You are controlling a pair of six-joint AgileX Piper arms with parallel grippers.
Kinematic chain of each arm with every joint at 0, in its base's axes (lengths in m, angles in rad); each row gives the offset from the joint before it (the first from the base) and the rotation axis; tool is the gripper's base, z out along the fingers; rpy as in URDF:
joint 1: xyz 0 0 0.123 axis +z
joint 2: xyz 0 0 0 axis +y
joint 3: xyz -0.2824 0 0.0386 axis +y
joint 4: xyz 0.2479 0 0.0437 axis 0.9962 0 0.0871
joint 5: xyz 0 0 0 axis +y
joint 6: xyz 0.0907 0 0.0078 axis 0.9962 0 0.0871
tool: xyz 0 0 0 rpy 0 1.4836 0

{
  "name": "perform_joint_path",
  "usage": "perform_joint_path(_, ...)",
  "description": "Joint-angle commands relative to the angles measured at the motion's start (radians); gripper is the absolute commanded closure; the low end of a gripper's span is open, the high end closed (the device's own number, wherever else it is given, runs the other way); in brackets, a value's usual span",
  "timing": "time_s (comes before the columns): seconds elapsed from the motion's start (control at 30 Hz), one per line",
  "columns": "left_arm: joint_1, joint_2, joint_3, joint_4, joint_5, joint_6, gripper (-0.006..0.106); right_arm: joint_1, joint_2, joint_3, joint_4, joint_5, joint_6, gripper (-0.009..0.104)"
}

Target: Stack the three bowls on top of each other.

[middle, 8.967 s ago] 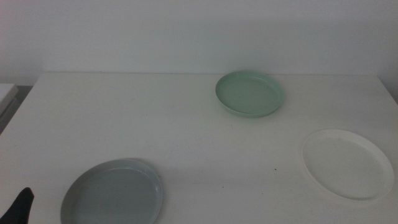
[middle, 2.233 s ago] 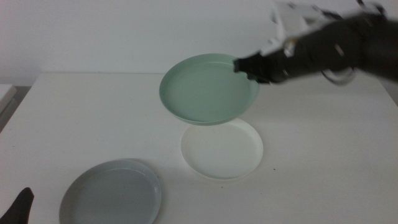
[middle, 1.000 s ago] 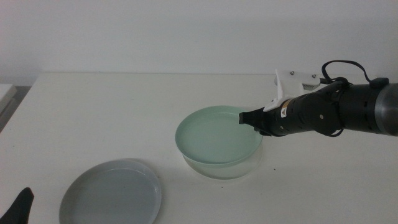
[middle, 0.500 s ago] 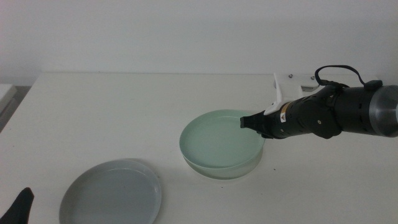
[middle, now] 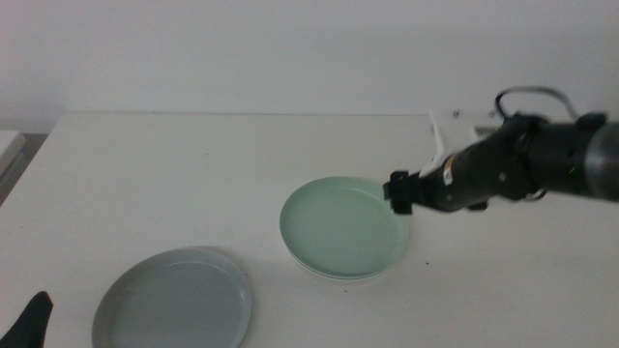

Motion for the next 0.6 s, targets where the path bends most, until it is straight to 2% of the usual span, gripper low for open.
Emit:
perform_joint_path(0.0,0.001,-0.003,-0.001,-0.003,-0.013,-0.004,0.007,-0.010,-0.076,-0.054,-0.038,0.107,-0.057,0.008)
perform_joint_path(0.07,0.001,-0.003,-0.001,-0.003,-0.013,-0.004,0.007,-0.010,-0.153,-0.102,-0.043,0.224,-0.149,0.002)
perform_joint_path(0.13,0.001,-0.003,-0.001,-0.003,-0.013,-0.004,0.007,-0.010,-0.242,-0.123,-0.017,0.295,-0.239,0.002)
perform_joint_path(0.27,0.001,-0.003,-0.001,-0.003,-0.013,-0.004,0.007,-0.010,-0.475,-0.079,0.143,0.362,-0.468,0.002)
perform_joint_path(0.37,0.001,-0.003,-0.001,-0.003,-0.013,-0.004,0.007,-0.010,-0.714,0.047,0.269,0.321,-0.605,0.002)
perform_joint_path(0.47,0.001,-0.003,-0.001,-0.003,-0.013,-0.004,0.007,-0.010,-0.940,0.198,0.343,0.307,-0.698,0.002)
perform_joint_path(0.57,0.001,-0.003,-0.001,-0.003,-0.013,-0.004,0.007,-0.010,-1.109,0.276,0.395,0.321,-0.723,0.002)
